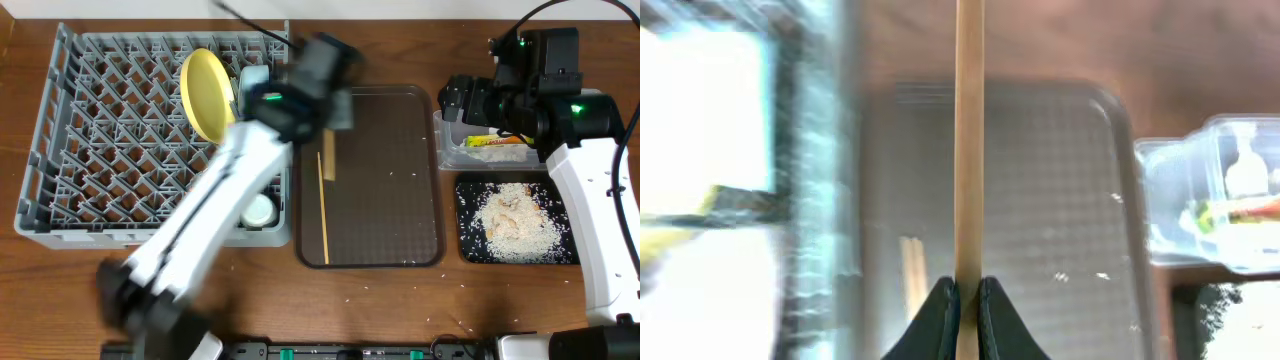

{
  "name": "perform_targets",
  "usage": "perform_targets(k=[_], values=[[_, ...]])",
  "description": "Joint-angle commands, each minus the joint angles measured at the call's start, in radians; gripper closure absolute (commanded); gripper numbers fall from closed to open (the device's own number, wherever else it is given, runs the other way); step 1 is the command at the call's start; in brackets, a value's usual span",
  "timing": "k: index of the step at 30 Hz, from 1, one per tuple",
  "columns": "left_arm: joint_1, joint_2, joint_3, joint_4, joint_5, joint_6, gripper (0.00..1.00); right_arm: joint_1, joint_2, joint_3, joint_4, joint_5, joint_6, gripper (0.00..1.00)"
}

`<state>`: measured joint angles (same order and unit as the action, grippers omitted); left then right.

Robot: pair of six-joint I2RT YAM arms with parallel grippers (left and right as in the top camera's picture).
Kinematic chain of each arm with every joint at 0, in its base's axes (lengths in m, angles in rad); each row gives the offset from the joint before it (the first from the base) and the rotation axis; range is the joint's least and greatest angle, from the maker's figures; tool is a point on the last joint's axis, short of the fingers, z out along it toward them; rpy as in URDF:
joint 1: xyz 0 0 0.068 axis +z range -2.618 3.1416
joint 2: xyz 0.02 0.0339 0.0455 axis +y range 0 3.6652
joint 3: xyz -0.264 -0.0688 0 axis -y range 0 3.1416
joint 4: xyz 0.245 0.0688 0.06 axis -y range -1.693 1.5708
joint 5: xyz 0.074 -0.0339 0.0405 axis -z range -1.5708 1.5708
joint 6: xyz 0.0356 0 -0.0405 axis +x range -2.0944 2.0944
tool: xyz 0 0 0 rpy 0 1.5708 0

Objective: Sort waste into correct bins and load items into the dishwasher
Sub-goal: 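Grasp one wooden chopstick with the left gripper, then carry the chopstick left and drop it upright into the rack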

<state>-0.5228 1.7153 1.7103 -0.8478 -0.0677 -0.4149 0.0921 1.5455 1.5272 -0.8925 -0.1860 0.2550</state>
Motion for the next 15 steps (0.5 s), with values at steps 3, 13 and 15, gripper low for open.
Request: perform_targets(k=[3,13,15], values=[[0.118,-0.083,0.004,-0.165,-0.225,0.233,0.92,0.006,0.003,0.010,0.002,0.002,-0.005,0.01],[0.289,-0.051,-0.185,-0.188,-0.263,0.341,0.92,0.006,0.003,0.010,0.002,0.002,-0.005,0.01],[0.305,-0.049,-0.222,-0.178,-0.263,0.341,0.92,0.006,0.003,0.010,0.002,0.002,-0.005,0.01]])
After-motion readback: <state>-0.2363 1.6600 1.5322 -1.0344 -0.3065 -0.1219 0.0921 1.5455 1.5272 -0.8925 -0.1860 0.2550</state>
